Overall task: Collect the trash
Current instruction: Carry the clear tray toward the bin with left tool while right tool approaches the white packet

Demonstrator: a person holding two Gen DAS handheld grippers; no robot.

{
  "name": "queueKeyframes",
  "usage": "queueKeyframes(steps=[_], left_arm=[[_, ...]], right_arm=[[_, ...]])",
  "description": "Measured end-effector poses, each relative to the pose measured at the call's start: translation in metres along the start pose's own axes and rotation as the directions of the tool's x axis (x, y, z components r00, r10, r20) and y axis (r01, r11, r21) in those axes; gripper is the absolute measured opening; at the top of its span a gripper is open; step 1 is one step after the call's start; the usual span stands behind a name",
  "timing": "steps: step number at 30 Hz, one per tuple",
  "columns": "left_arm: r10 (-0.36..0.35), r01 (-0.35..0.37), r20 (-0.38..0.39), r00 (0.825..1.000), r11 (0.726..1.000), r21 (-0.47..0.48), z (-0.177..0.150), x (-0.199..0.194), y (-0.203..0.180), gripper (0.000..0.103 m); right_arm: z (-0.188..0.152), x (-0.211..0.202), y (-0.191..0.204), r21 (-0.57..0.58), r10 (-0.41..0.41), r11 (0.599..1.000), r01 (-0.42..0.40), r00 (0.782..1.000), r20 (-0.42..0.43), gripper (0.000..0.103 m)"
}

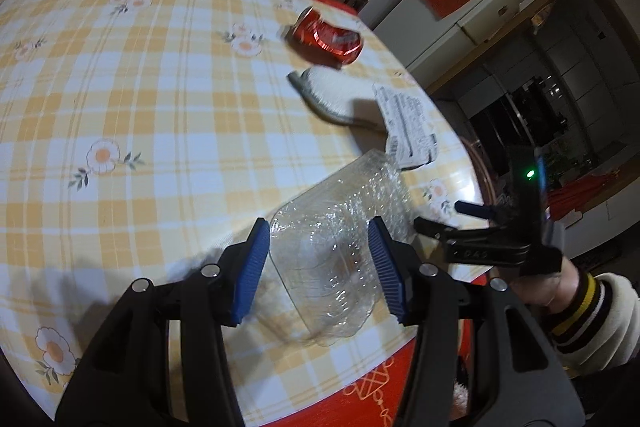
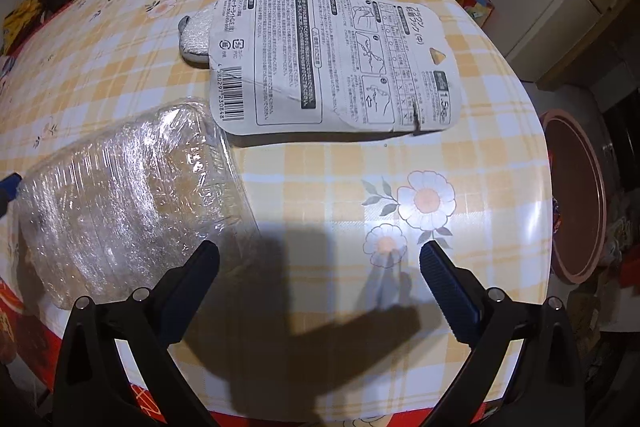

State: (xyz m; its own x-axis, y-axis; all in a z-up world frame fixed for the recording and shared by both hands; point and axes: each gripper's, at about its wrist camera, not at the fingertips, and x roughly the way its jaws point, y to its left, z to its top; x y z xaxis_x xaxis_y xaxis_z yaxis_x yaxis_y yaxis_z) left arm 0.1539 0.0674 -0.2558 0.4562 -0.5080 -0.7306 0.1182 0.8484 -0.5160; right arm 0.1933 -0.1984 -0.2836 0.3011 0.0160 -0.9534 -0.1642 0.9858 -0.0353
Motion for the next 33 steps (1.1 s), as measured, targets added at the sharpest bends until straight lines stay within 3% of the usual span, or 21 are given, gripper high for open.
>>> queueKeyframes(steps=[10, 14, 18, 22, 25, 27, 33], left_arm=[[-0.096, 0.099, 0.083, 0.992, 0.995, -0.022, 0.014, -0.010, -0.014, 0.053], [-0.190, 0.199, 0.119, 0.974, 0.978, -0.063, 0.018, -0.013, -0.011, 0.054], [-0.217, 0.233, 0.131, 0.967, 0.965, -0.118, 0.020, -0.006, -0.004, 0.054], [-0.282, 0.303, 0.154, 0.947, 0.943, -0.135, 0.022, -0.008, -0.003, 0.054], [-0.319, 0.328, 0.090, 0.944, 0.938, -0.112, 0.024, -0.001, -0.014, 0.050], [-0.310, 0.312, 0.036, 0.950, 0.949, -0.051, 0.018, 0.006, -0.031, 0.050], [-0.281, 0.286, -0.096, 0.955, 0.958, 0.039, -0.003, 0.037, -0.063, 0.046]], right_arm=[[-0.008, -0.001, -0.008, 0.036, 0.021, 0.999, -0.022, 0.999, 0.029, 0.097], [-0.012, -0.001, -0.012, 0.050, 0.033, 0.998, -0.035, 0.999, 0.032, 0.097], [-0.016, 0.001, -0.013, 0.060, 0.044, 0.997, -0.046, 0.999, 0.033, 0.097], [-0.022, 0.003, -0.017, 0.072, 0.048, 0.996, -0.049, 0.999, 0.017, 0.098], [-0.026, 0.004, -0.013, 0.067, 0.036, 0.997, -0.036, 0.999, 0.001, 0.098], [-0.031, 0.016, -0.010, 0.041, 0.002, 0.999, 0.001, 0.998, -0.059, 0.097], [-0.032, 0.015, -0.009, 0.069, 0.023, 0.997, -0.021, 0.999, -0.036, 0.096]])
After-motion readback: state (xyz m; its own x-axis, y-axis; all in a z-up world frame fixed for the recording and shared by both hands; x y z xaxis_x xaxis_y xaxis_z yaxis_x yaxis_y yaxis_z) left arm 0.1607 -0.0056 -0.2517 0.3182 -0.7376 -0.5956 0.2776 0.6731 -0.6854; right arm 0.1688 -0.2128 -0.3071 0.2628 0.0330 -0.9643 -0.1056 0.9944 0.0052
